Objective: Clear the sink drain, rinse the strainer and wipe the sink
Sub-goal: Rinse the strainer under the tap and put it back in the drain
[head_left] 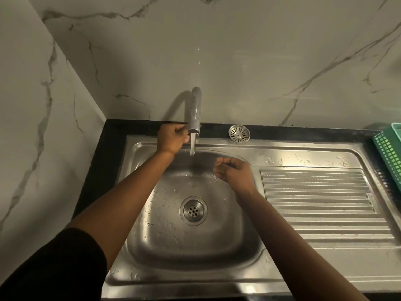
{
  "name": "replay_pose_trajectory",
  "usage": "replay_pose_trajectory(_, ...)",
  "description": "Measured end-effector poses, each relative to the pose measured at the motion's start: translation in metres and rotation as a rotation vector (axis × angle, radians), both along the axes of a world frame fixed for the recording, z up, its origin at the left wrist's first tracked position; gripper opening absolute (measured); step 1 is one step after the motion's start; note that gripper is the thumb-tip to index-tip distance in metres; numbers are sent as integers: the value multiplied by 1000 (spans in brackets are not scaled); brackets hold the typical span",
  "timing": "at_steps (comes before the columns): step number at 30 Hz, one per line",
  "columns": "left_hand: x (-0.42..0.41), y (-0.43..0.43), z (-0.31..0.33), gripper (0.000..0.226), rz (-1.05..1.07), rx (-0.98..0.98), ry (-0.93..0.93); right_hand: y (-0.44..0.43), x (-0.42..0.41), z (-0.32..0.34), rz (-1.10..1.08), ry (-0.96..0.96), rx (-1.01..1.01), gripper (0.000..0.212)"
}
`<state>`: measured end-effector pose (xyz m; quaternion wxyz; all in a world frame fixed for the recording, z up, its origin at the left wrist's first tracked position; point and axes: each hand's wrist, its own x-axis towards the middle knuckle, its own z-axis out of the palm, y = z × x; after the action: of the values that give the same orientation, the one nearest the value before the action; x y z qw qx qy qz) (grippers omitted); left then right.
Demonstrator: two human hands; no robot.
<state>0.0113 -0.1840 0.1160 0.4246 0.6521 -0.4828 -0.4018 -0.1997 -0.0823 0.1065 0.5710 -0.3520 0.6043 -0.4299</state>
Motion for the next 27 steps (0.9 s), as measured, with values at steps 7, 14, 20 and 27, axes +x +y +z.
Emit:
replay_pose_trajectory(7, 8, 16, 1, 9, 12, 47, 64, -57, -18, 1, -354, -252, 174, 12)
replay_pose_trajectory(14, 24, 93, -23, 19, 85, 120, 130, -105, -38, -14, -413, -259, 325, 37)
replay_pose_trajectory(20, 30, 127, -39, 21, 135, 203, 213, -123, -51, -18, -496, -96, 324, 39)
replay_pose_trajectory(27, 28, 125, -39, 18, 126, 197, 213, -129, -59, -17, -501, 18, 357, 21)
